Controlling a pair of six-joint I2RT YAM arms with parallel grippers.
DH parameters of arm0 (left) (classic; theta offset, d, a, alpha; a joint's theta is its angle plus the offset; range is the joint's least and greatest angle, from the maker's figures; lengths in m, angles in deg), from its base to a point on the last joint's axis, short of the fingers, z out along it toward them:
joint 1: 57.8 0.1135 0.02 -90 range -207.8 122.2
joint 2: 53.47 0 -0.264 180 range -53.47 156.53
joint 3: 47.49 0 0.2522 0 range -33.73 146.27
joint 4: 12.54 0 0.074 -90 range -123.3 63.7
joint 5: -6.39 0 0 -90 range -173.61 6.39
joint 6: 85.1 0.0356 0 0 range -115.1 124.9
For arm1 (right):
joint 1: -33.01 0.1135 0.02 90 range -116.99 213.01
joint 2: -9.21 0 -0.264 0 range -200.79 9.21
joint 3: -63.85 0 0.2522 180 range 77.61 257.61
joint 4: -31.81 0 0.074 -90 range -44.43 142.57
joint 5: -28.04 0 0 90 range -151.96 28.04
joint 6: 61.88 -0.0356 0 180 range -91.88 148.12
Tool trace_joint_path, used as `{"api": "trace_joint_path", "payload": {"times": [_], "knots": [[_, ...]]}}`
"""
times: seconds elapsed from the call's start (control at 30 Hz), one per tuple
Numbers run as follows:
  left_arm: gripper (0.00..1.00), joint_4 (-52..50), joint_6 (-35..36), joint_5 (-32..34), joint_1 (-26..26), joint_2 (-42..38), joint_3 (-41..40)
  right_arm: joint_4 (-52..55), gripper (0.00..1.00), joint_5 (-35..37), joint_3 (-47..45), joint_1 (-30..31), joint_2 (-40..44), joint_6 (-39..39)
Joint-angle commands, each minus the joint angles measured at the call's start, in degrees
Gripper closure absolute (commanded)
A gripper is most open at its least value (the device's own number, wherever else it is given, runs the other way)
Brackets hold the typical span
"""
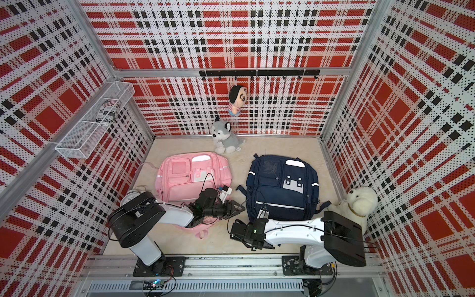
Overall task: Zip up the backpack
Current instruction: Zip the zipper on the backpack.
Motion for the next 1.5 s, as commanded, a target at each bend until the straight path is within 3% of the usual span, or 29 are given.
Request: {"api": "trace_joint_path", "payload": {"times": [0.0, 0.27, 0.57, 1.1, 1.17, 1.23, 1.3, 1.47], "knots": [[0.44, -2.46, -0.27, 2.47, -1.69, -2.66, 1.11, 0.14, 1.0, 1.67, 0.47, 0.3, 3.98, 5.43], [0.44, -4.08, -3.22, 2.77, -6.6, 0.81, 5.4, 2.13, 1.0, 2.06, 0.92, 0.3, 4.94, 10.16], [0.44, -5.27, -6.14, 3.7, -8.68, 4.65, 8.98, 1.63, 1.0, 6.41, 1.8, 0.3, 6.47, 13.99], [0.47, -8.56, -10.85, 5.8, -8.37, 13.67, 18.1, -9.83, 1.0, 2.03, 2.04, 0.12, 2.13, 28.0], [0.56, -9.38, -10.95, 6.39, -7.82, 14.95, 19.16, -10.14, 1.0, 0.63, 1.91, 0.04, 1.49, 29.02], [0.81, -10.22, -10.79, 7.02, -6.92, 15.48, 19.68, -10.91, 1.0, -0.6, 1.11, -0.09, 1.66, 29.45], [0.98, -11.22, -10.34, 7.3, -5.8, 15.64, 20.17, -11.42, 1.0, -1.2, 0.19, -0.18, 2.74, 29.47], [1.0, -16.41, -6.96, 8.32, -2.58, 14.58, 23.22, -10.1, 1.0, 0.26, -0.47, -0.87, 6.85, 30.39]]}}
